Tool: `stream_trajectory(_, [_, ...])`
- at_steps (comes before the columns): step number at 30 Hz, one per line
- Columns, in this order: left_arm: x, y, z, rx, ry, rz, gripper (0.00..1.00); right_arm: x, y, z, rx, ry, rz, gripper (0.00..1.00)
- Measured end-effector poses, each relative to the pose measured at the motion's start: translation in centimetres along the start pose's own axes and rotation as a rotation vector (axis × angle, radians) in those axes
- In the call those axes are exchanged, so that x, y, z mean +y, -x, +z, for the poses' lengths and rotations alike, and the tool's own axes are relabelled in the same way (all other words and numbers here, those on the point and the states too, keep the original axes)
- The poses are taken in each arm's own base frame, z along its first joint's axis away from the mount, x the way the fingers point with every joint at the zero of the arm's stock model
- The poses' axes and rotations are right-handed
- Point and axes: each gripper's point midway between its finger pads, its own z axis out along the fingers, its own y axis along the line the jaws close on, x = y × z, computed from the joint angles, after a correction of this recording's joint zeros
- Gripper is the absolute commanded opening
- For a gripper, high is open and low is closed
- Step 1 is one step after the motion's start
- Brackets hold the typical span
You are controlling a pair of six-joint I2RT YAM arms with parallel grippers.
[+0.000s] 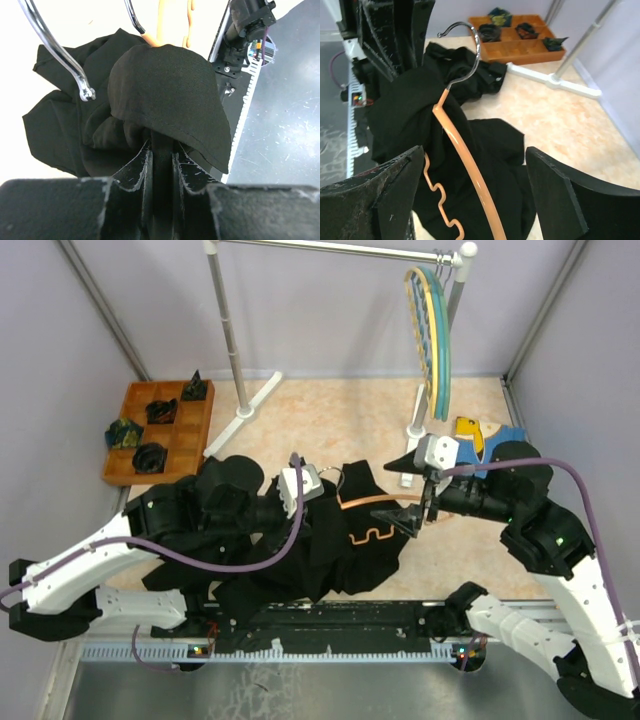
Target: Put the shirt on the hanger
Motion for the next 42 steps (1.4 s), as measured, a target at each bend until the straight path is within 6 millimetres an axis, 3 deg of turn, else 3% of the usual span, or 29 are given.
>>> stream_trajectory(5, [-0.9,0.1,-0.2,0.004,-0.051,0.001,0.0,1.3,-1.3,0.6,0.032,0.085,0.019,0.8])
stream_trajectory(8, [-1.3,0.3,-0.2,0.004,-0.072,0.001,0.0,1.8,-2.3,0.8,0.052,0.117,0.041,0.72])
stream_trajectory(14, [-1.5,0.4,-0.1,0.009,-0.085,0.003,0.0,2.4,-3.3,1.5,0.077,0.168,0.067,0.34])
stream_trajectory(18, [-1.5,0.3,-0.2,0.016,-0.085,0.002,0.0,3.0,-3.7,1.7,0.079,0.206,0.086,0.01])
stream_trajectory(21, [-1.1,0.2,-0.2,0.018,-0.073,0.004,0.0,3.9,-4.0,1.5,0.082,0.251,0.105,0.0])
stream_trajectory(29, [-1.4,0.7,-0.4,0.0,-0.086,0.007,0.0,4.1,-3.7,1.4,0.052,0.252,0.096,0.0])
stream_trajectory(42, [-1.5,0.6,0.2,0.018,-0.1,0.002,0.1,4.2,-3.9,1.3,0.045,0.253,0.114,0.0])
